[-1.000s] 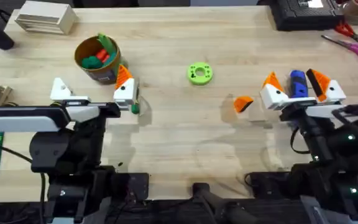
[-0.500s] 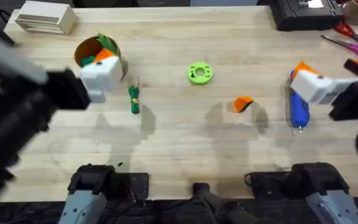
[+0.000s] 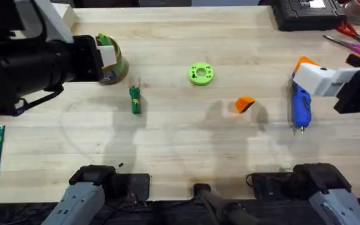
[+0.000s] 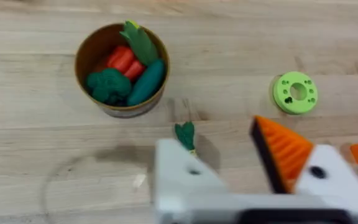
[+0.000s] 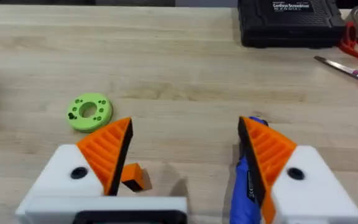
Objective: Pick up the gripper from the table and insert it into the empty holder that is missing its gripper. Then pick up a screw, insert it into the mounting hole, and use the screwdriver to tighten it. Finally, clean up the table by picking up the vegetable and placing it into the bucket.
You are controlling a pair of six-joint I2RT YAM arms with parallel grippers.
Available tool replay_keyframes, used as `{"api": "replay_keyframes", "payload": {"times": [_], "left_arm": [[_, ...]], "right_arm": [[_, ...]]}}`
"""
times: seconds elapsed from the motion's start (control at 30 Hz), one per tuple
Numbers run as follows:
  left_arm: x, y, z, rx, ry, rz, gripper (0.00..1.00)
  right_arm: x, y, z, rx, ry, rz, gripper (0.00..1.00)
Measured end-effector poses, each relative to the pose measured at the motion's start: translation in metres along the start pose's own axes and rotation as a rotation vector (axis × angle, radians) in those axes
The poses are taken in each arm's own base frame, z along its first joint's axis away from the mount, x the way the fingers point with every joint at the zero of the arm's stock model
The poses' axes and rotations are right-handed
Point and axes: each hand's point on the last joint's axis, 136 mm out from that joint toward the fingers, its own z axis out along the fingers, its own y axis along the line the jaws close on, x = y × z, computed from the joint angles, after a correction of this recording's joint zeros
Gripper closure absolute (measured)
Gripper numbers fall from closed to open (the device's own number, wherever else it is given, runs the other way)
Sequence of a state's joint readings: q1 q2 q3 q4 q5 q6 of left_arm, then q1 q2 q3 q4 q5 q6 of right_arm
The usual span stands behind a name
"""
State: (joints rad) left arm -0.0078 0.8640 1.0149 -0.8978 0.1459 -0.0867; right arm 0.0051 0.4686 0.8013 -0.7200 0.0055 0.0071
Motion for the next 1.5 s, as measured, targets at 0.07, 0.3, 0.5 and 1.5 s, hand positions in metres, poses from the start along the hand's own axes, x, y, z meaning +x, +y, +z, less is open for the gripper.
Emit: {"api": "replay_keyframes", "payload": {"times": [0.07,0.3,0.5,1.5], "left_arm": [[-0.007,-0.003,0.006,0.023,-0.015,-0.076,0.05],[-0.028,-0.005,0.009,0.047,-0.082,-0.313,0.015],[-0.009,-0.003,0.011,0.024,-0.005,-0.419,0.014],[0.04,-0.103,-0.008,0.501,-0.599,0.17,0.014]], "right_arm": [[0.0,0.0,0.0,0.0,0.0,0.0,0.018],[0.0,0.0,0.0,0.0,0.0,0.0,0.017],[0.0,0.0,0.0,0.0,0.0,0.0,0.017],[0.0,0.0,0.0,0.0,0.001,0.0,0.017]]}}
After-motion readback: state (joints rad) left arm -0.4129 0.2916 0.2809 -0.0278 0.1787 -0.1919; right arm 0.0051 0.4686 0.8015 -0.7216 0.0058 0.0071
